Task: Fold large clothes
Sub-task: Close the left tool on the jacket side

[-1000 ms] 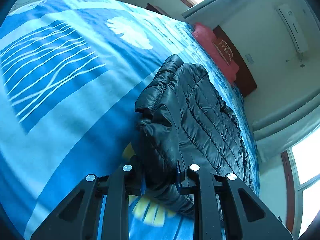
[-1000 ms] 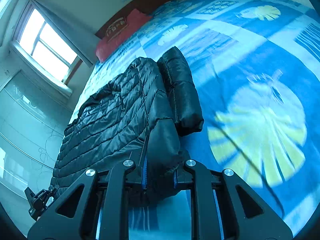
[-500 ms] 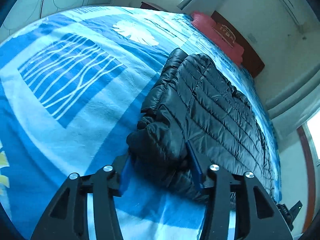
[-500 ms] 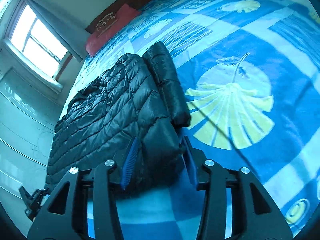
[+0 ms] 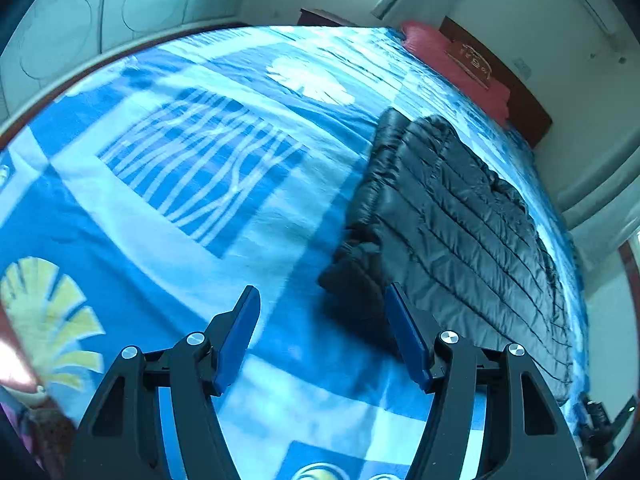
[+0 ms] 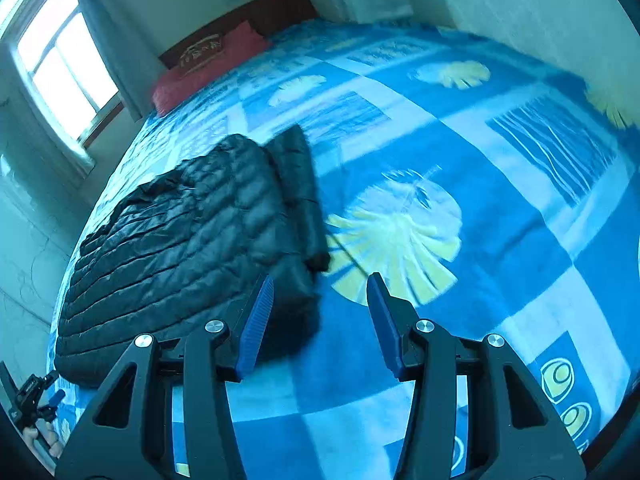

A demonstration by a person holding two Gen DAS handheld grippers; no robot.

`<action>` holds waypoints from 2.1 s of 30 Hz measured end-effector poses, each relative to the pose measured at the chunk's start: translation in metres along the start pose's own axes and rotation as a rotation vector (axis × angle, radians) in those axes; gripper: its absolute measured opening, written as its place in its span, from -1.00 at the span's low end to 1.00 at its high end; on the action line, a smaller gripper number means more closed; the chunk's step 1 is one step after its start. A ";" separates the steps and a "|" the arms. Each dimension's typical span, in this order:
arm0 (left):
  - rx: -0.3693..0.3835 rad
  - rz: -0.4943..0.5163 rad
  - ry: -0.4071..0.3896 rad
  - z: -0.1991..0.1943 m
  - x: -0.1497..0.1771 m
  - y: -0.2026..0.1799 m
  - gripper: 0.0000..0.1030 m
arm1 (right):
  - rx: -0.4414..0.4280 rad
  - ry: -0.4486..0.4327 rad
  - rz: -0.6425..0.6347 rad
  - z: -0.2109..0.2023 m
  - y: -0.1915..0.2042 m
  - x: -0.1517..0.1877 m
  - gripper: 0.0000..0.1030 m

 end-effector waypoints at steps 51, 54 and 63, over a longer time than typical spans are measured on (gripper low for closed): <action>0.055 0.229 0.240 0.128 -0.125 -0.078 0.47 | -0.032 0.119 -0.440 0.174 0.240 -0.007 -0.28; 0.061 0.255 0.250 0.135 -0.128 -0.083 0.47 | -0.031 0.116 -0.441 0.173 0.240 -0.005 -0.28; 0.136 0.320 0.291 0.145 -0.123 -0.092 -0.30 | -0.028 0.111 -0.444 0.173 0.240 -0.004 -0.28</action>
Point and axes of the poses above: each gripper's, at about its wrist camera, not at the fingertips, and z roughly the way its jaws point, y to its left, x to its underside, the point moved 1 cm from there along z, roughly the way its jaws point, and after that the axes turned 5 degrees about y, right-handed, at the moved point
